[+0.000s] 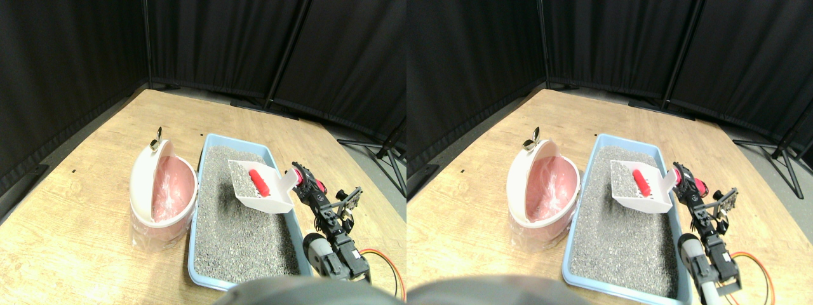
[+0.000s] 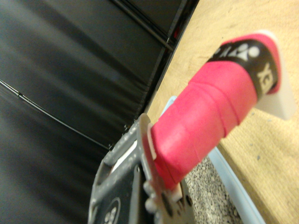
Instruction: Scoop (unimanual)
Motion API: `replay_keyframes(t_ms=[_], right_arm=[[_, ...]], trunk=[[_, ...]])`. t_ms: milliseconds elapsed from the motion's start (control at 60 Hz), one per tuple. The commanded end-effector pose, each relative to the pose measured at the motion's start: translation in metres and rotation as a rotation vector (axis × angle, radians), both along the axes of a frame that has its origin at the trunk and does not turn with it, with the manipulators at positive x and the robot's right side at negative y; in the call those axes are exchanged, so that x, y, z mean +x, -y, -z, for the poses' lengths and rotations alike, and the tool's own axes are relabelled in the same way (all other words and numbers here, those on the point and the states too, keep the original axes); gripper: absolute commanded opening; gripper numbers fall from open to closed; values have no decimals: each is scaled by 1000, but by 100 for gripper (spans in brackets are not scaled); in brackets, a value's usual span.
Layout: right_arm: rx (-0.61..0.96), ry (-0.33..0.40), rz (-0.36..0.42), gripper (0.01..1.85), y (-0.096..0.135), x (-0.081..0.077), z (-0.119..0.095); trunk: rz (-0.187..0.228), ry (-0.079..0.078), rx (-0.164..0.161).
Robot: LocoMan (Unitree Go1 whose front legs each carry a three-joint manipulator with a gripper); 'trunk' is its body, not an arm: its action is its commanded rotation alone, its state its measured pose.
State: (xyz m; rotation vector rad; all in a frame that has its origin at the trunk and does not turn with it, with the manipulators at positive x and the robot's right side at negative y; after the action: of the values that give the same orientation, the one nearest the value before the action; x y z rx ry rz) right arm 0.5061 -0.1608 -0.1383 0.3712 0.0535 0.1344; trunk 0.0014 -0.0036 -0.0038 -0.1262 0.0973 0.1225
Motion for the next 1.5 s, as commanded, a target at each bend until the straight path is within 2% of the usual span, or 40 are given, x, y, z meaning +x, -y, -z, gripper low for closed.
replay_keyframes(t_ms=[17, 83, 217, 267, 450, 550, 650, 683, 917, 967, 1000, 1033, 1083, 1167, 1267, 1500], right_arm=[[77, 109, 9, 5, 0, 1, -23], [144, 95, 33, 5, 3, 1, -29], [221, 77, 22, 5, 7, 4, -34], [224, 82, 12, 5, 7, 4, -34], [327, 39, 58, 5, 6, 7, -28], [350, 29, 45, 5, 4, 7, -25], [384, 32, 39, 5, 1, 8, -25], [443, 17, 26, 5, 0, 8, -24], [442, -6, 37, 5, -10, 10, -19], [493, -18, 53, 5, -13, 11, -17], [597, -49, 75, 5, -15, 13, -15], [523, -31, 65, 5, -16, 13, -14], [535, -36, 59, 5, -18, 14, -13], [437, -24, 46, 5, -21, 16, -13], [487, -24, 26, 5, -21, 19, -12], [434, -34, 41, 5, -22, 22, -15]], trunk=[[-2, 18, -15], [-2, 19, -16], [-3, 23, -19], [-5, 23, -21], [-12, 26, -22], [-15, 26, -25], [-17, 24, -27], [-19, 23, -28], [-28, 15, -37], [-29, 14, -38], [-31, 14, -38], [-31, 13, -38], [-31, 10, -38], [-33, 8, -41], [-36, 8, -41], [-41, 3, -43]])
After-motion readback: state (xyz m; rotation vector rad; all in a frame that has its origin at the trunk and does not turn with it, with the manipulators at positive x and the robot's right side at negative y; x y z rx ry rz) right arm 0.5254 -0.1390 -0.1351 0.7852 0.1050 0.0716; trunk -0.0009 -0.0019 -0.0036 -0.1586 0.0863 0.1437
